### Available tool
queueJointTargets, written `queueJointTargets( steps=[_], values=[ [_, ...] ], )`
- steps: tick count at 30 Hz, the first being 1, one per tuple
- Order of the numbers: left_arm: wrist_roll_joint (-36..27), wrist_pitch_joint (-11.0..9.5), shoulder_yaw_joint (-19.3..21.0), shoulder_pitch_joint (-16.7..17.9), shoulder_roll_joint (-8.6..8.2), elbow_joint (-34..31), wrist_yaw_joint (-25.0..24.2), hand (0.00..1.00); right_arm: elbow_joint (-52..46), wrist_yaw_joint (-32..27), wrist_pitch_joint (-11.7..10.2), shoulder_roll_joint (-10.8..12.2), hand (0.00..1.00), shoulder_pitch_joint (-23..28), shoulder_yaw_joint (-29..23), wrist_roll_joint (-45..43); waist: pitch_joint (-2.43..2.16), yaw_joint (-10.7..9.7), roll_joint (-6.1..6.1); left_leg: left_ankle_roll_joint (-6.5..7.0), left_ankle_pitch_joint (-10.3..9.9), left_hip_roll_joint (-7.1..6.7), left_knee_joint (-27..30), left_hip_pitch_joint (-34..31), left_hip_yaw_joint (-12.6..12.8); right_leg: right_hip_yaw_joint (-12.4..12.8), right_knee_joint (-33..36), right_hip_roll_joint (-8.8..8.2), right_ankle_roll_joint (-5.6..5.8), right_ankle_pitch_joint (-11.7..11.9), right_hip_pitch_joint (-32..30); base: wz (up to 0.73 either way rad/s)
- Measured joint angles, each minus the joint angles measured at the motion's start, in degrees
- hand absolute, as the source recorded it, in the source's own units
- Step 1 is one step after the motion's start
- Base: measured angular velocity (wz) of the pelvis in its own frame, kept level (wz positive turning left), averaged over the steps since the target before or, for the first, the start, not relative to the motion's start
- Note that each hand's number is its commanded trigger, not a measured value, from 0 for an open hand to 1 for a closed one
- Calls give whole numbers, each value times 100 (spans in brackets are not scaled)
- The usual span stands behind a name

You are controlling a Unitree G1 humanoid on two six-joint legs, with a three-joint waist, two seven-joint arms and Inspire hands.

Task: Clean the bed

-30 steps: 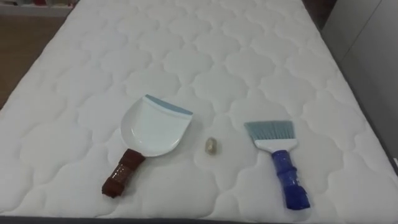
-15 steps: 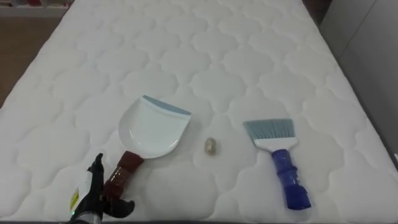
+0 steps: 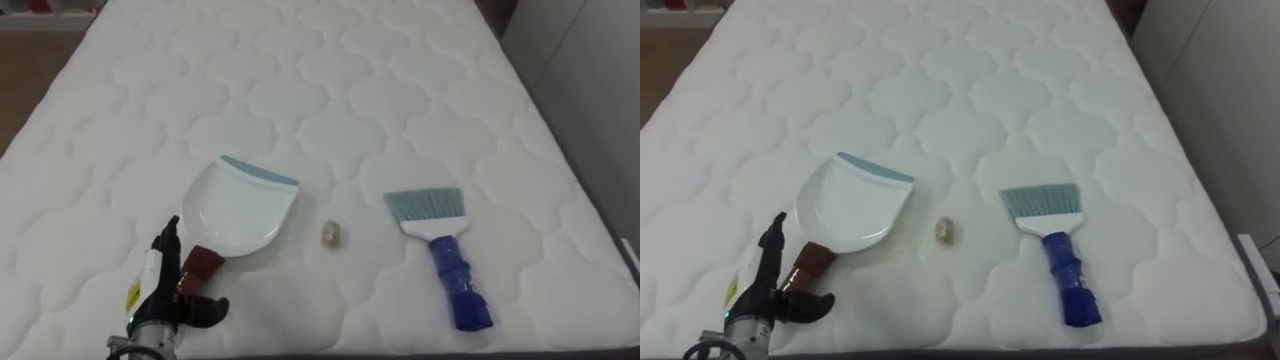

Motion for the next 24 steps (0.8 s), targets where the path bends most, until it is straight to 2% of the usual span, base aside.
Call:
queueJointTargets(
  steps=[5,11,17,24],
  values=[
    [0,7,-1,-37,7,209,1,0,9,-64,3,5,0,14,48,175,5,-47,-3,0,0,0,3,-61,-2,0,-4,1,0,0,-46,0],
    [-6,30,-4,-178,38,332,-1,0,52,-188,9,4,0,-54,53,340,14,-77,11,2,35,0,49,-389,-19,-31,64,-8,-14,13,-408,1],
    [-19,66,-14,-529,45,834,-1,0,140,-206,102,-14,0,-179,48,338,45,-148,76,-8,63,1,38,-500,-28,-31,64,-7,-15,14,-523,0],
    [2,63,-71,-808,42,1356,74,0,292,-346,118,-17,0,-375,68,358,35,-206,108,-10,83,6,33,-830,-17,-33,123,-6,-20,17,-911,-1]
  ],
)
